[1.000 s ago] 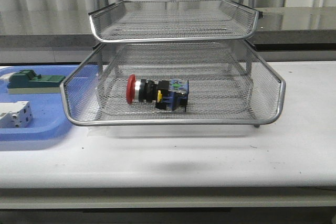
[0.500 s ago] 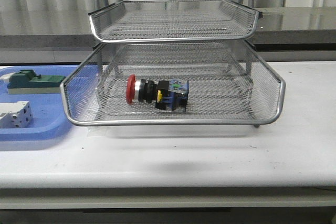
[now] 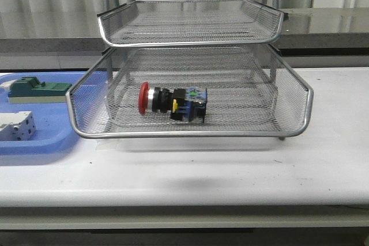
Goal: Place button on rack with both arms
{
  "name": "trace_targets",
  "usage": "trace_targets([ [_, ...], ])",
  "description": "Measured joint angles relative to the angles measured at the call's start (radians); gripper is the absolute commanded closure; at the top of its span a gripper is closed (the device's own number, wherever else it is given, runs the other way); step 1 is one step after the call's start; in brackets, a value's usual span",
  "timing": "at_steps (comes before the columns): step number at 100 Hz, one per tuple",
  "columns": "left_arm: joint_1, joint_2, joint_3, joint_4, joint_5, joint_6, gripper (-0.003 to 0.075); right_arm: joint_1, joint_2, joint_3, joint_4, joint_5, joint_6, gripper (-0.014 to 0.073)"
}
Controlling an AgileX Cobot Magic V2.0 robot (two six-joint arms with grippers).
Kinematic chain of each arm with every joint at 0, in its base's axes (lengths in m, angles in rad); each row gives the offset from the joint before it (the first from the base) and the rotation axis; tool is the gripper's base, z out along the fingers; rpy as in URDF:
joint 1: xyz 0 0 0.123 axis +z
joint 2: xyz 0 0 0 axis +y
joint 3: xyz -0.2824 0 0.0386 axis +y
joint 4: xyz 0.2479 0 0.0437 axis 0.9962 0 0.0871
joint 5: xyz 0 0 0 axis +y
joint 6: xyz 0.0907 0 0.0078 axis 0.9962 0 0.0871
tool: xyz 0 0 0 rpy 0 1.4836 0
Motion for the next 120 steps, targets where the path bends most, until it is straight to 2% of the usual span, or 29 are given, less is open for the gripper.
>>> trace_targets([
  [23, 0.0, -0.11, 0.077, -0.062, -0.073, 0.002, 0.0322, 0.0, 0.0, 0.0, 0.0, 0.0, 0.0, 0.0662],
  [48, 0.0, -0.125, 0.114, -0.094, -0.099, 0.002, 0.0337, 0.0, 0.0, 0.0, 0.0, 0.0, 0.0, 0.0662],
  [62, 0.0, -0.125, 0.114, -0.097, -0.101, 0.002, 0.0446, 0.0, 0.0, 0.0, 0.0, 0.0, 0.0, 0.0662],
  [85, 0.0, -0.125, 0.114, -0.098, -0.103, 0.002, 0.0743, 0.0, 0.0, 0.0, 0.0, 0.0, 0.0, 0.0662],
  [120, 0.0, -0.125, 0.116, -0.098, -0.104, 0.004, 0.0741, 0.0, 0.0, 0.0, 0.0, 0.0, 0.0, 0.0662],
])
